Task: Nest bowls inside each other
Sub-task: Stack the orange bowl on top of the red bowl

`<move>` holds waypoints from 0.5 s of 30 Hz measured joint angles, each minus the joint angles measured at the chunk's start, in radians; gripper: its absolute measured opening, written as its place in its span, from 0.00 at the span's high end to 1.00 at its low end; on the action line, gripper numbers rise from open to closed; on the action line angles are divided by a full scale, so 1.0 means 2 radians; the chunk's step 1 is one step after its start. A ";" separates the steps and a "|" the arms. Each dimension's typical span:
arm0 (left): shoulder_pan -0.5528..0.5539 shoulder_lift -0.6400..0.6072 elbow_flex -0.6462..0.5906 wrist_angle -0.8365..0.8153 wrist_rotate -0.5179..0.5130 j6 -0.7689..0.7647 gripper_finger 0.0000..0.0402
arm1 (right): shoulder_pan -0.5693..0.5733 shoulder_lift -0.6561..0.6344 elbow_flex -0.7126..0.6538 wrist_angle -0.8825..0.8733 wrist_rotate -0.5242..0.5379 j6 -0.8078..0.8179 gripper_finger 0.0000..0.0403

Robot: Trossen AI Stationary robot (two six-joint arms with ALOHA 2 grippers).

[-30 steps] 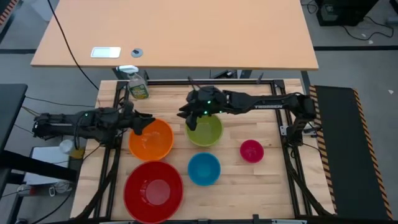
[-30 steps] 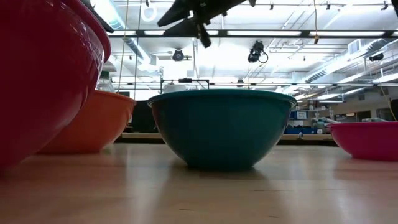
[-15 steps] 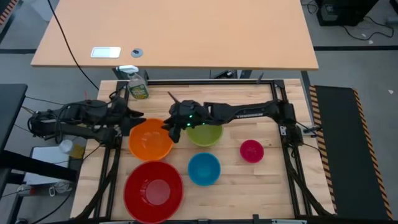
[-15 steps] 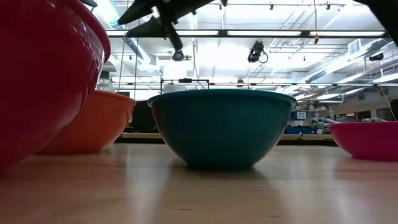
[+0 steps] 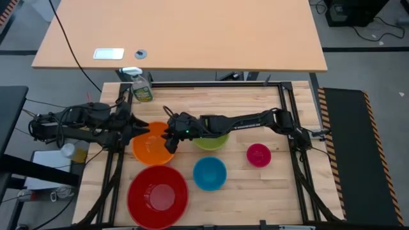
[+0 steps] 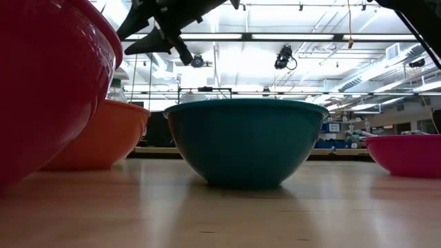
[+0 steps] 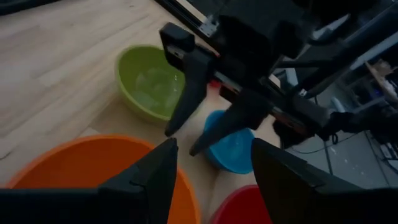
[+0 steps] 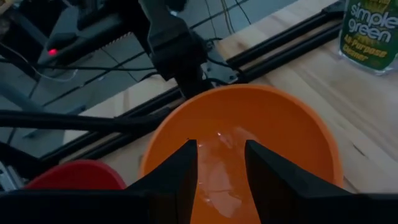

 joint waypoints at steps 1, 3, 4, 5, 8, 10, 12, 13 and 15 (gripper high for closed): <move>0.000 0.000 0.000 0.000 0.001 -0.001 0.48 | 0.000 0.000 0.000 -0.002 0.000 -0.002 0.65; 0.000 0.000 0.000 0.000 0.001 -0.001 0.48 | -0.003 0.001 0.000 -0.011 0.000 -0.007 0.65; 0.000 0.000 0.000 -0.002 0.001 -0.001 0.48 | -0.004 0.005 0.000 -0.010 0.000 -0.009 0.65; 0.000 0.000 0.000 -0.004 0.001 -0.001 0.48 | -0.007 0.007 0.000 -0.013 -0.002 -0.010 0.65; 0.000 0.000 0.000 -0.008 0.001 -0.003 0.48 | -0.013 0.010 -0.001 -0.028 -0.008 -0.009 0.65; 0.000 0.000 0.000 -0.018 0.001 -0.003 0.48 | -0.017 0.012 0.000 -0.032 -0.003 -0.010 0.65; 0.000 0.000 0.000 -0.028 0.001 -0.004 0.48 | -0.022 0.012 0.000 -0.037 -0.002 -0.010 0.65; 0.000 0.001 0.000 -0.032 0.001 -0.004 0.48 | -0.026 0.013 0.000 -0.037 -0.003 -0.011 0.64; 0.000 0.001 0.000 -0.034 0.000 -0.005 0.48 | -0.035 0.014 0.000 -0.039 -0.027 -0.011 0.63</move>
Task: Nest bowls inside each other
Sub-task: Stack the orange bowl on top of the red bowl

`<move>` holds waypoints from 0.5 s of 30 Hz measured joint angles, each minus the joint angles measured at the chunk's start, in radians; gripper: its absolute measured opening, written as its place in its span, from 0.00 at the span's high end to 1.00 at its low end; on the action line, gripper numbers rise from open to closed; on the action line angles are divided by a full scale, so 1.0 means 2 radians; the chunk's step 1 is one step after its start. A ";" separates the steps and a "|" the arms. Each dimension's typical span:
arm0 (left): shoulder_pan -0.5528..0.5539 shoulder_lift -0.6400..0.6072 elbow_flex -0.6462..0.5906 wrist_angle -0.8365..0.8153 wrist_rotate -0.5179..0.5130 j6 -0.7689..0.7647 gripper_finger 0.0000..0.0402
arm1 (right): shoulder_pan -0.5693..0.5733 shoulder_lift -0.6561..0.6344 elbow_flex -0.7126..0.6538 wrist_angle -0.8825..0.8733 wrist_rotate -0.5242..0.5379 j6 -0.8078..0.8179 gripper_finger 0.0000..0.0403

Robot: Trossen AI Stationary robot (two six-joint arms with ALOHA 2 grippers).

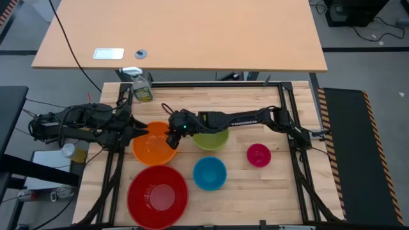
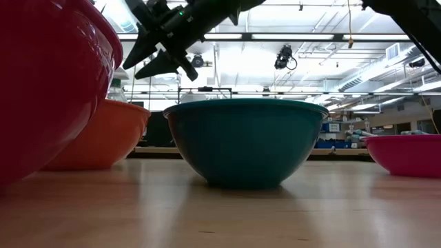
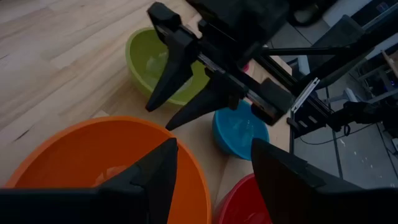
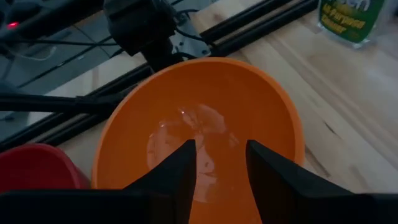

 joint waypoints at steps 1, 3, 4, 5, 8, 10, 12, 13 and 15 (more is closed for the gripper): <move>0.000 0.000 0.000 0.000 -0.002 -0.001 0.48 | -0.006 0.000 0.000 -0.002 -0.013 0.000 0.62; 0.000 0.000 0.000 -0.001 -0.010 -0.003 0.48 | -0.015 0.000 0.000 -0.009 -0.035 0.000 0.58; 0.000 0.000 0.000 -0.001 -0.017 -0.003 0.48 | -0.019 0.000 0.000 -0.017 -0.041 -0.001 0.55; 0.000 0.000 0.000 -0.001 -0.024 -0.005 0.48 | -0.022 0.000 0.000 -0.025 -0.042 -0.008 0.52; 0.000 0.000 0.000 -0.001 -0.044 -0.009 0.48 | -0.027 0.001 0.000 -0.031 -0.027 -0.046 0.43; 0.000 -0.001 0.000 -0.001 -0.049 -0.010 0.48 | -0.027 0.002 0.000 -0.025 -0.013 -0.073 0.38; 0.000 -0.001 0.000 -0.001 -0.053 -0.010 0.48 | -0.027 0.002 0.000 -0.015 -0.011 -0.097 0.34; 0.000 -0.002 0.000 0.000 -0.056 -0.010 0.48 | -0.028 0.002 0.000 -0.013 -0.010 -0.107 0.32; 0.000 -0.002 0.000 0.002 -0.060 -0.012 0.48 | -0.030 0.002 0.000 -0.012 -0.004 -0.124 0.30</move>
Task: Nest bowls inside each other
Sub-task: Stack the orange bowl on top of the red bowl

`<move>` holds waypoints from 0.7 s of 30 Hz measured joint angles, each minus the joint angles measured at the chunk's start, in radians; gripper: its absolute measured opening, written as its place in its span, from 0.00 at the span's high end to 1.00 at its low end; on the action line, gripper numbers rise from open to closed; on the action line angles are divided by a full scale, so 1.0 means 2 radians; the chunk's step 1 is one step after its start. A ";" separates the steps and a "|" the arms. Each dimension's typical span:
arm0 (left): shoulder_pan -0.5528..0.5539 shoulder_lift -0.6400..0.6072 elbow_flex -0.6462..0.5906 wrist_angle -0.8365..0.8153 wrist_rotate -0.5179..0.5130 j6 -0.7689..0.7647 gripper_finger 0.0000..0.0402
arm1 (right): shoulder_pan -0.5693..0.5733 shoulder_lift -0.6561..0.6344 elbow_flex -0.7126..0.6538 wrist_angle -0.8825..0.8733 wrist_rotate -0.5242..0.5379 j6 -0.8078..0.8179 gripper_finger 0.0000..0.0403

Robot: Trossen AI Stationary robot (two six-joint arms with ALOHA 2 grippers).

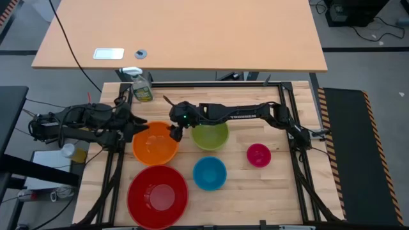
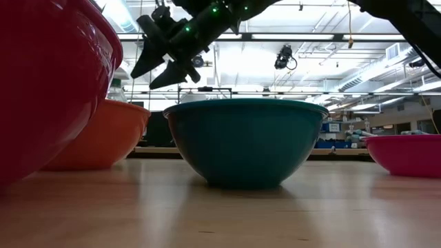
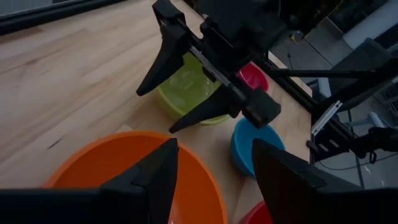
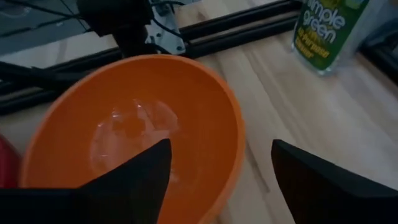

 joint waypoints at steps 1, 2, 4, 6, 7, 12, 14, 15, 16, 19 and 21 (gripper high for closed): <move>0.000 0.000 0.000 0.001 -0.002 -0.001 0.48 | -0.001 0.000 0.000 0.000 0.003 -0.007 0.29; 0.000 0.000 0.000 0.001 -0.004 -0.001 0.48 | -0.002 0.000 0.000 0.000 0.003 -0.013 0.29; 0.000 0.000 0.000 0.003 -0.011 -0.003 0.48 | -0.004 0.000 -0.005 0.006 0.003 -0.024 0.29; 0.000 0.000 0.000 0.003 -0.015 -0.003 0.48 | -0.007 0.000 -0.020 0.019 0.003 -0.031 0.30; 0.000 0.000 0.000 0.003 -0.017 -0.003 0.48 | -0.008 0.000 -0.027 0.021 0.003 -0.032 0.30; 0.000 0.001 0.000 0.003 -0.025 -0.002 0.48 | -0.010 0.000 -0.067 0.041 -0.007 -0.031 0.34; 0.000 0.001 0.000 0.003 -0.026 -0.002 0.48 | -0.010 0.000 -0.084 0.056 -0.014 -0.023 0.35; 0.000 0.001 0.000 0.003 -0.026 -0.002 0.48 | -0.010 0.000 -0.093 0.064 -0.018 -0.018 0.35; 0.000 0.001 0.000 0.003 -0.027 -0.002 0.48 | -0.010 0.000 -0.100 0.074 -0.023 -0.015 0.36; 0.000 0.001 0.000 0.003 -0.027 -0.002 0.48 | -0.003 0.000 -0.111 0.083 -0.019 -0.009 0.37; 0.000 0.001 0.000 0.003 -0.027 -0.002 0.48 | 0.001 0.000 -0.112 0.075 -0.011 -0.010 0.38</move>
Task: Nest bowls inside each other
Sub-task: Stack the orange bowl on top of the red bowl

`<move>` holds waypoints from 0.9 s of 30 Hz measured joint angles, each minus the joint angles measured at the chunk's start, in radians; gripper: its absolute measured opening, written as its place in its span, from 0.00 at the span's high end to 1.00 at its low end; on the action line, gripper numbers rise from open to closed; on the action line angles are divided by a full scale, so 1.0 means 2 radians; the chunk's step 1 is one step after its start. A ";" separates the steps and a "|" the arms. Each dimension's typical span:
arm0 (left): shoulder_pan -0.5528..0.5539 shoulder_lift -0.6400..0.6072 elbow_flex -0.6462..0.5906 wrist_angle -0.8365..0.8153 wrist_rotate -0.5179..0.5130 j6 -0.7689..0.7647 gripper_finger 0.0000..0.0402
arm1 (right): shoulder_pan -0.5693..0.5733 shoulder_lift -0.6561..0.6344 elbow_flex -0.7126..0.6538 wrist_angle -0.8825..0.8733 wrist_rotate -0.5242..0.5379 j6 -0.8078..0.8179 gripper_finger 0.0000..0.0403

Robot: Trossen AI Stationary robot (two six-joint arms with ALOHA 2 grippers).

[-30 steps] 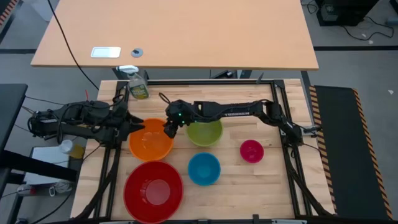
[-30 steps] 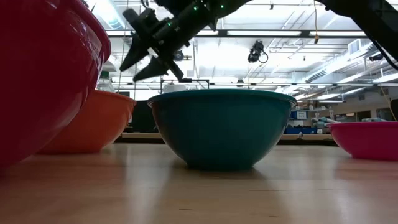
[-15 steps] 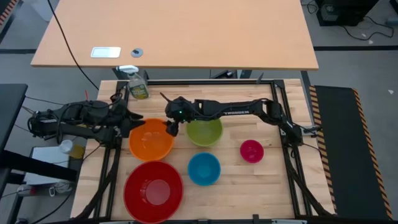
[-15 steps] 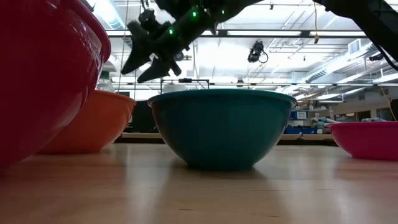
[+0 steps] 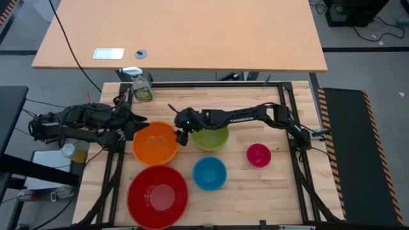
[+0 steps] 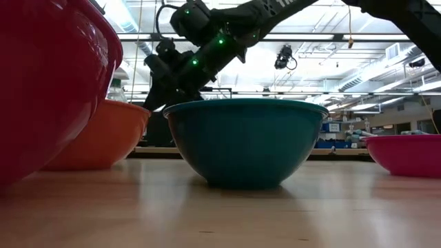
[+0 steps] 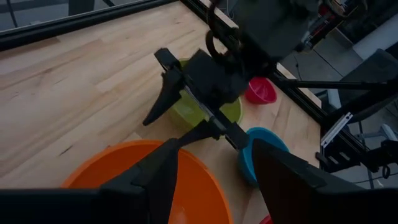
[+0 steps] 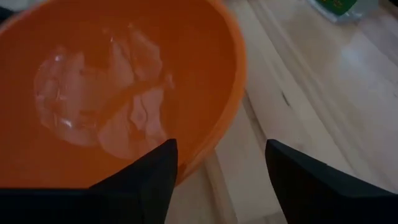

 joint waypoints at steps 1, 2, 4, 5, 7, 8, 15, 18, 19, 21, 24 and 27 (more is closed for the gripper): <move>0.000 0.000 0.000 0.000 0.000 0.000 0.48 | 0.002 0.000 0.000 -0.006 0.003 -0.004 0.38; 0.000 0.000 0.000 0.000 0.000 0.001 0.48 | 0.003 0.000 0.000 -0.016 0.009 -0.007 0.39; 0.000 0.000 0.000 0.000 0.000 0.001 0.48 | 0.004 -0.001 0.000 -0.039 0.033 -0.007 0.39; 0.000 0.000 0.000 0.000 0.000 0.001 0.48 | 0.004 -0.001 0.000 -0.050 0.045 -0.006 0.39; 0.000 0.000 0.000 0.000 0.000 0.001 0.48 | 0.003 0.000 0.000 -0.065 0.060 -0.006 0.39; 0.000 0.000 0.000 0.000 0.000 0.001 0.48 | 0.002 0.000 0.005 -0.075 0.061 -0.006 0.39; 0.000 0.000 0.000 0.000 0.000 0.001 0.48 | 0.001 0.000 0.026 -0.075 0.066 -0.010 0.39; 0.000 0.000 0.000 0.000 0.000 0.001 0.48 | -0.001 0.000 0.028 -0.076 0.083 -0.010 0.39; 0.000 0.000 0.000 0.000 0.000 0.001 0.48 | -0.003 0.000 0.028 -0.079 0.091 -0.010 0.39; 0.000 0.000 0.000 0.000 0.000 0.001 0.48 | -0.007 0.000 0.028 -0.084 0.101 -0.005 0.39; 0.000 0.000 0.000 0.000 0.000 -0.001 0.48 | -0.013 0.000 0.028 -0.080 0.093 0.013 0.39; 0.000 0.000 0.000 0.000 0.003 -0.001 0.48 | -0.015 0.000 0.028 -0.065 0.058 0.016 0.39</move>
